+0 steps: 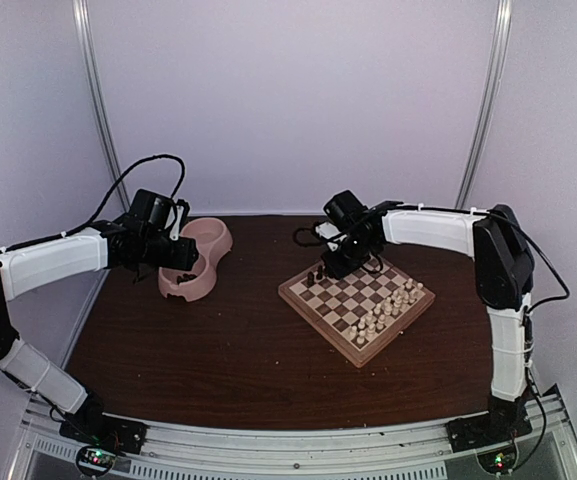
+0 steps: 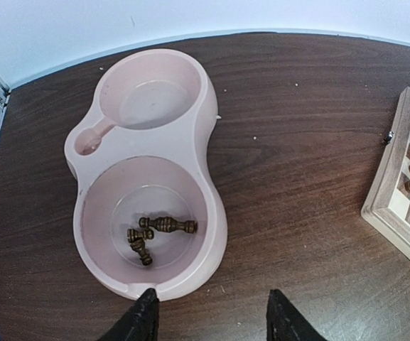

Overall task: Set up the chess pieces on the board
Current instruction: Place the pawn at d7.

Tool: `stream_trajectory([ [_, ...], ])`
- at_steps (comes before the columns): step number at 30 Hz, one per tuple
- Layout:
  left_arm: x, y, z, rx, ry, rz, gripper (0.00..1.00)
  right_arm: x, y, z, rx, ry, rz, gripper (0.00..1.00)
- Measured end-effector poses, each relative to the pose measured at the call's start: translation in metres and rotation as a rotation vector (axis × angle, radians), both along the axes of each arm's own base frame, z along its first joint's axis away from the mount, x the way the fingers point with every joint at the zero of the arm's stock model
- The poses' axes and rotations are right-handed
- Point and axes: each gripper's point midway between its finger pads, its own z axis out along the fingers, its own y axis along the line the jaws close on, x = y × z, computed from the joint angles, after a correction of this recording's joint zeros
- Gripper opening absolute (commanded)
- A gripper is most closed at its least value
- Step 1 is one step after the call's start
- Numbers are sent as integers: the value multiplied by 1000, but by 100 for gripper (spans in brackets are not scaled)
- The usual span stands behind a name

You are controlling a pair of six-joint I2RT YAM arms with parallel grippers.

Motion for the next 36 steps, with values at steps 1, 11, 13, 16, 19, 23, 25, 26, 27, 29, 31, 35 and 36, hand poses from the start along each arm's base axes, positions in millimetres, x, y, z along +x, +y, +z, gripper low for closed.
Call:
stream_trajectory([
  [1,0,0,0,0,0,-1,52,0,0,-3,-5,4,-1,12],
  [11,0,1,0,3,2,1,52,7,-6,-13,-35,3,-19,13],
  [13,0,1,0,4,2,2,52,7,-6,-13,-38,2,-22,14],
  [16,0,1,0,4,1,3,52,8,-8,-16,-44,4,-24,14],
  [19,0,1,-1,5,2,3,52,10,-8,-18,-48,4,-28,15],
  [23,0,1,-1,5,1,3,52,13,-8,-18,-50,0,-30,18],
  [25,0,1,-1,5,1,3,52,14,-7,-19,-52,0,-31,20],
  [26,0,1,-1,5,1,3,52,15,-7,-19,-51,-1,-32,21],
  [27,0,1,-1,5,1,3,52,15,-7,-19,-51,-1,-32,21],
  [29,0,1,0,6,1,4,52,16,-7,-21,-54,2,-33,22],
  [31,0,1,-1,7,1,4,52,16,-7,-23,-56,5,-34,24],
  [35,-1,2,-2,11,6,5,52,17,-7,-27,-61,11,-33,29],
  [36,-1,2,-2,12,8,5,52,17,-7,-27,-62,12,-34,30],
])
